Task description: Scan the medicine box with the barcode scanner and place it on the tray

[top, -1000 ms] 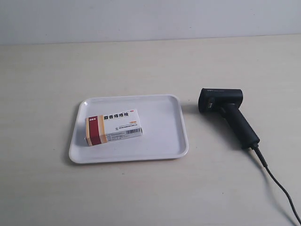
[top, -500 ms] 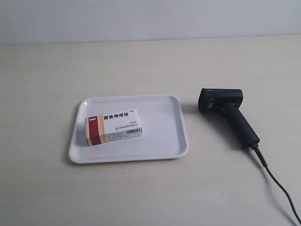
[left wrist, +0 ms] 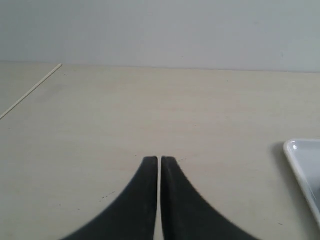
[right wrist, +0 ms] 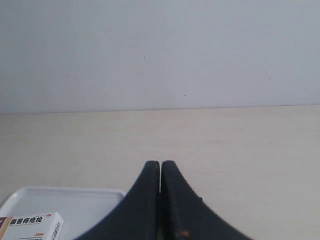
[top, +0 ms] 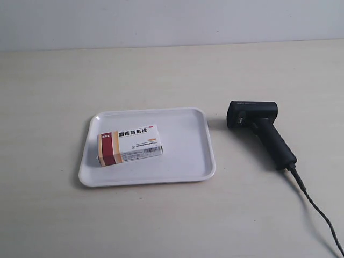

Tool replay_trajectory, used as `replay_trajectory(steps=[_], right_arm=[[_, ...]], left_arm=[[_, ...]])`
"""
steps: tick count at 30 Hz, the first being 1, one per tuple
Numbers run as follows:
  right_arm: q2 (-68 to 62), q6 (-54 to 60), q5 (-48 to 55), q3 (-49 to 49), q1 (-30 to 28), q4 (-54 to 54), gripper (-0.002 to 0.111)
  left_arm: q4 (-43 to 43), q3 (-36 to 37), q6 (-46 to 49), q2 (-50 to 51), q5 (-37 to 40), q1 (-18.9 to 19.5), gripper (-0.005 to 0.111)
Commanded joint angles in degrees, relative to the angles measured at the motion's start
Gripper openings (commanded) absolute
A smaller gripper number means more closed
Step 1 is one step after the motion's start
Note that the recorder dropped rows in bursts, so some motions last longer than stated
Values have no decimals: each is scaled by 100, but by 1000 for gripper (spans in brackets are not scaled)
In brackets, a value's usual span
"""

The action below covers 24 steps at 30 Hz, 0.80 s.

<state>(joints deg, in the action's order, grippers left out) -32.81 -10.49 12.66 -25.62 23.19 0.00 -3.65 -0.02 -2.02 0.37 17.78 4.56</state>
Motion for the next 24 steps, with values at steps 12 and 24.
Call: replay_trajectory(steps=[12,24], right_arm=[[18,-1,-37,18,8,-99,2],[400,-213,-1816,2497,8,163,2]], left_arm=[[-29,2,28,-37,-9,2,5],[-29,2,28,-37,-9,2,5]])
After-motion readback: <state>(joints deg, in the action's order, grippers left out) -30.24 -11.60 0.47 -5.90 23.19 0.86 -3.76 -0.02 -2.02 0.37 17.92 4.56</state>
